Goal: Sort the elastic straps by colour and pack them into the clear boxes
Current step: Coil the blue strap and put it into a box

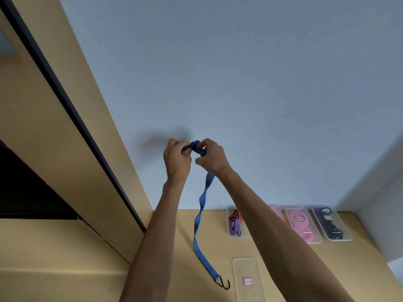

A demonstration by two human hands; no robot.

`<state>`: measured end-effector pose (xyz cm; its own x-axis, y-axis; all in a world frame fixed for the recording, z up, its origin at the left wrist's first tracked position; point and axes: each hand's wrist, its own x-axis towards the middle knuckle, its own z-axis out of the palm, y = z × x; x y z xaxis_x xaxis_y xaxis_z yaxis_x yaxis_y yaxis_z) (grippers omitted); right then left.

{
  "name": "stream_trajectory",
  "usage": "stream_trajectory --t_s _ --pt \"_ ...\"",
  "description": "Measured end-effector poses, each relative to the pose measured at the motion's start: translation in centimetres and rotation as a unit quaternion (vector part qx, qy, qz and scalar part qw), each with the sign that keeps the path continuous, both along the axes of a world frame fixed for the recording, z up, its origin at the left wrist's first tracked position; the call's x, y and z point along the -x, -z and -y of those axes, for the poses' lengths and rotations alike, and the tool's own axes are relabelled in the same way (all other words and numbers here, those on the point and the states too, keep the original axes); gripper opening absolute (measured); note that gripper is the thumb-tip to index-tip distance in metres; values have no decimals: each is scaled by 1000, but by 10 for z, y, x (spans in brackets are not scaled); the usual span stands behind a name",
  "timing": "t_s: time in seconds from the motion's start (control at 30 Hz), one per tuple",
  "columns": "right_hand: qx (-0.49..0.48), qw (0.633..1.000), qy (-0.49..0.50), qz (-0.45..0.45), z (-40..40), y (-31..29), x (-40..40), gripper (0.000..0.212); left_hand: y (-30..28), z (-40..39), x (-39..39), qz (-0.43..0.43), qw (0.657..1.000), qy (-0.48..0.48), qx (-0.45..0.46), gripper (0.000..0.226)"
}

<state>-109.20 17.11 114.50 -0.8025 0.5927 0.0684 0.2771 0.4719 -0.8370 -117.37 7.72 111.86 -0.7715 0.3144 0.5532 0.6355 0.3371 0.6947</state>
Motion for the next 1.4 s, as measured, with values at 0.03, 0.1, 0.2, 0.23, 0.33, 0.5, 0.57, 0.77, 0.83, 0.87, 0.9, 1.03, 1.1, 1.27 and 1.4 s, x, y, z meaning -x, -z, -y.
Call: stream_trajectory --t_s 0.03,0.1,0.2,0.23,0.33,0.5,0.57,0.77,0.83,0.87,0.9,1.03,1.1,1.27,1.4 --pt "-29 1000 2 -1 0 -3 1 39 -6 0 1 -10 1000 -3 -5 15" --pt "-74 997 13 -32 1 -14 5 34 -18 -1 3 -32 999 -4 -21 15" --pt "-140 986 33 -80 -2 -33 8 24 -35 1 5 -57 997 13 -51 17" --pt "-158 982 32 -94 -3 -39 7 23 -40 2 5 -64 996 20 -59 18" --pt "-164 976 10 -144 -5 -57 0 16 -56 8 10 -84 993 30 -78 19" --pt "-124 969 -29 -210 -4 -82 -8 9 -75 14 11 -115 989 61 -69 20" --pt "-136 966 -40 -215 -3 -90 -9 16 -81 17 12 -117 988 80 -63 21" --pt "-137 957 -35 -253 -7 -101 -11 16 -92 27 13 51 966 247 -58 23" --pt "-103 958 -37 -266 -8 -97 -12 7 -90 32 16 92 949 296 -62 21" --pt "-59 961 -51 -267 -9 -95 -13 6 -89 33 16 109 941 312 -73 20" --pt "0 962 -72 -262 -10 -94 -13 8 -87 34 16 126 934 322 -90 19" --pt "190 952 -131 -200 -11 -82 -16 21 -83 27 7 189 913 306 -190 17" --pt "211 951 -116 -192 -4 -73 -15 22 -80 19 2 216 912 261 -230 17" --pt "265 947 -74 -164 14 -57 -12 22 -74 6 4 223 932 109 -264 12" --pt "-6 996 -52 -72 8 -53 -11 7 -62 7 3 131 971 17 -198 14"
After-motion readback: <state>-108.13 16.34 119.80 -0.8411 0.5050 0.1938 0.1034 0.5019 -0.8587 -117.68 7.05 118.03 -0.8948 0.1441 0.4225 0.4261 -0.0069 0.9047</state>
